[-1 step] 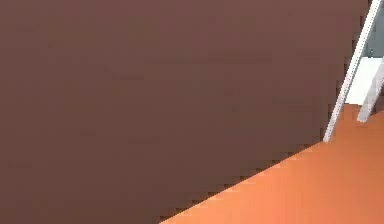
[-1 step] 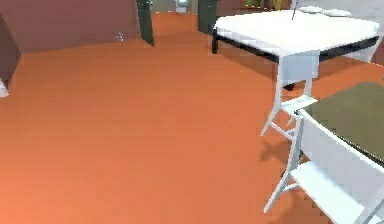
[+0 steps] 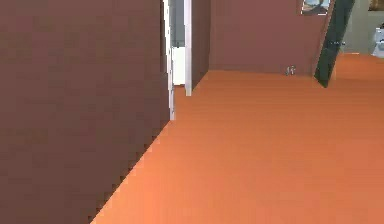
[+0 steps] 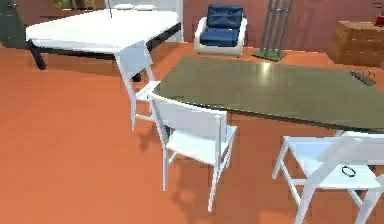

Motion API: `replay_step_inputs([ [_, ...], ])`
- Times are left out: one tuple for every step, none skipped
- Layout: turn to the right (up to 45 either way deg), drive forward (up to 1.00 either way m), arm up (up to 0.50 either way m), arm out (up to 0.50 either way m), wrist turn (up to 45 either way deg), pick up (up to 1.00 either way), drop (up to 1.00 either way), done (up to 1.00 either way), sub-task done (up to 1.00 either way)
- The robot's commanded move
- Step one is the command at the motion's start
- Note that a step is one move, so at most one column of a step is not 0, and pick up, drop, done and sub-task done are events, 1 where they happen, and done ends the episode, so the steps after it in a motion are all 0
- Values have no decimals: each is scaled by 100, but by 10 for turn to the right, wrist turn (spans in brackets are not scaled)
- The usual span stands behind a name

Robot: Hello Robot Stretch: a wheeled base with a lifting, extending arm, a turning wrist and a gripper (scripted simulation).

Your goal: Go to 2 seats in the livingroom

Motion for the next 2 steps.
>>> replay_step_inputs([
  [360,0,0,0,0,0,0,0,0],
  [0,65,0,0,0,0,0,0,0],
])
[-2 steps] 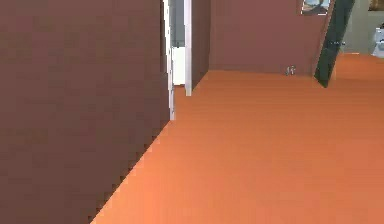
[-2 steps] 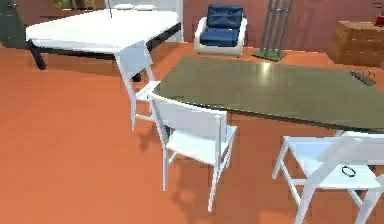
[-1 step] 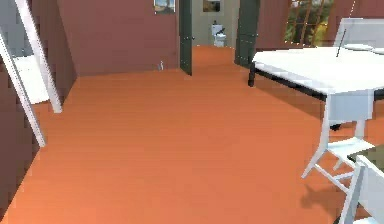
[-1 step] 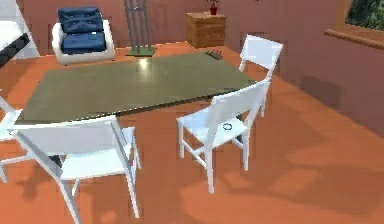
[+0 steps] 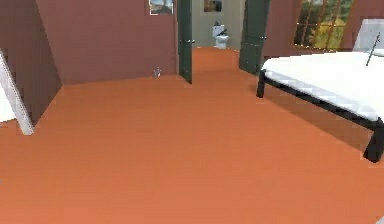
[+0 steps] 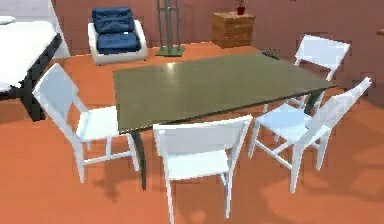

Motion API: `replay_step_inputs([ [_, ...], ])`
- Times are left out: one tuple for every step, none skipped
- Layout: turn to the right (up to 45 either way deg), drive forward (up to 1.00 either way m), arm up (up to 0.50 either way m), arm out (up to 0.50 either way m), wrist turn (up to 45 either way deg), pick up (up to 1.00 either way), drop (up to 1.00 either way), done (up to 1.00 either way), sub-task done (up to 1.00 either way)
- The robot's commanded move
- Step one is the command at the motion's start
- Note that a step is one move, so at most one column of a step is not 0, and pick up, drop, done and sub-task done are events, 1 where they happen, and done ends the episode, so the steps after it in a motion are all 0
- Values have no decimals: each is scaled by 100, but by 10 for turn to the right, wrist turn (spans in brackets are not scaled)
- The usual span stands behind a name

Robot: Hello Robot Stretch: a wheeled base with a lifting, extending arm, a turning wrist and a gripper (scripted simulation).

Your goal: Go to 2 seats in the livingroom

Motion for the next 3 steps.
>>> replay_step_inputs([
  [60,0,0,0,0,0,0,0,0],
  [0,100,0,0,0,0,0,0,0],
  [0,100,0,0,0,0,0,0,0],
])
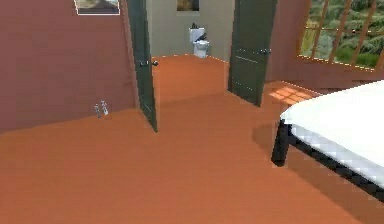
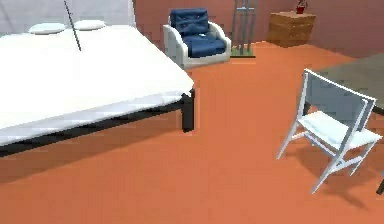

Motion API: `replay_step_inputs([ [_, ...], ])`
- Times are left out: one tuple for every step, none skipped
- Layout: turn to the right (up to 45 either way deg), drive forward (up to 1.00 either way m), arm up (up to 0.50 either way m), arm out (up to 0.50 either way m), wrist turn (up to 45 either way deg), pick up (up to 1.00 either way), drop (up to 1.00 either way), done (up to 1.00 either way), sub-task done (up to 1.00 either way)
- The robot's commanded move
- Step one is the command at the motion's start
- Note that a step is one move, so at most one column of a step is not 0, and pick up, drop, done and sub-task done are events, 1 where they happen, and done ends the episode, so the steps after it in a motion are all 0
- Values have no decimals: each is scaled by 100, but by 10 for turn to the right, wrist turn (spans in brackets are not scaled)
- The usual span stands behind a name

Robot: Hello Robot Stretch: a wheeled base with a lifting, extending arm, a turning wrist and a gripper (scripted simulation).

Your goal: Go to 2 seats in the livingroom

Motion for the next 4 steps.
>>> replay_step_inputs([
  [0,100,0,0,0,0,0,0,0],
  [0,80,0,0,0,0,0,0,0],
  [0,100,0,0,0,0,0,0,0],
  [-30,0,0,0,0,0,0,0,0],
])
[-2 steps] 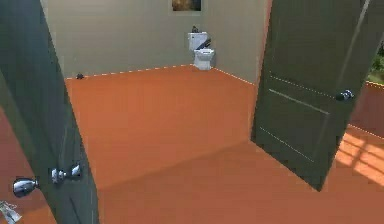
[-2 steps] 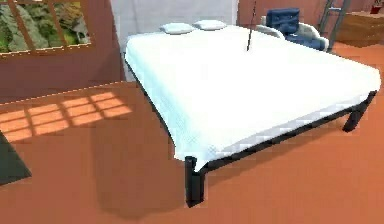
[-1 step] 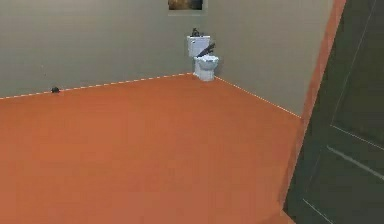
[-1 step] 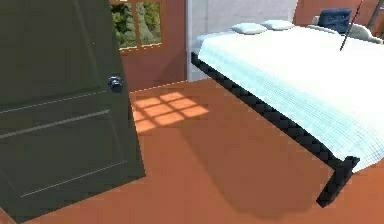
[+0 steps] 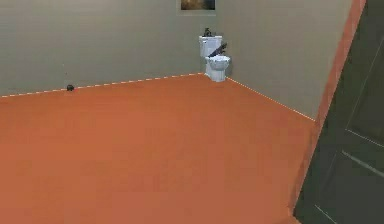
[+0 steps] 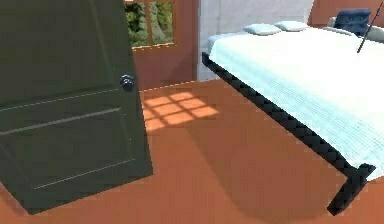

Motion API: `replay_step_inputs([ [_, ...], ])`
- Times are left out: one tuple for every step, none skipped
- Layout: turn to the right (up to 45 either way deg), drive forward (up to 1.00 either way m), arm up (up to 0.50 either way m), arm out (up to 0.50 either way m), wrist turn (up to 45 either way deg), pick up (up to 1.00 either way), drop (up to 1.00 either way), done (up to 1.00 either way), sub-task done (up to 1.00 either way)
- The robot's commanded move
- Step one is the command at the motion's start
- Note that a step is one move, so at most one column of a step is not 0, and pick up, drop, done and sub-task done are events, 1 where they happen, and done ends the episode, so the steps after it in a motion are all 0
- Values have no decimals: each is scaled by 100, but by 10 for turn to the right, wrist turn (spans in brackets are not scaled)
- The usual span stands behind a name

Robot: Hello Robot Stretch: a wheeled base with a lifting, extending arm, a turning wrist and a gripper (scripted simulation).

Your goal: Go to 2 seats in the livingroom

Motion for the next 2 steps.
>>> replay_step_inputs([
  [0,20,0,0,0,0,0,0,0],
  [-450,0,0,0,0,0,0,0,0],
])
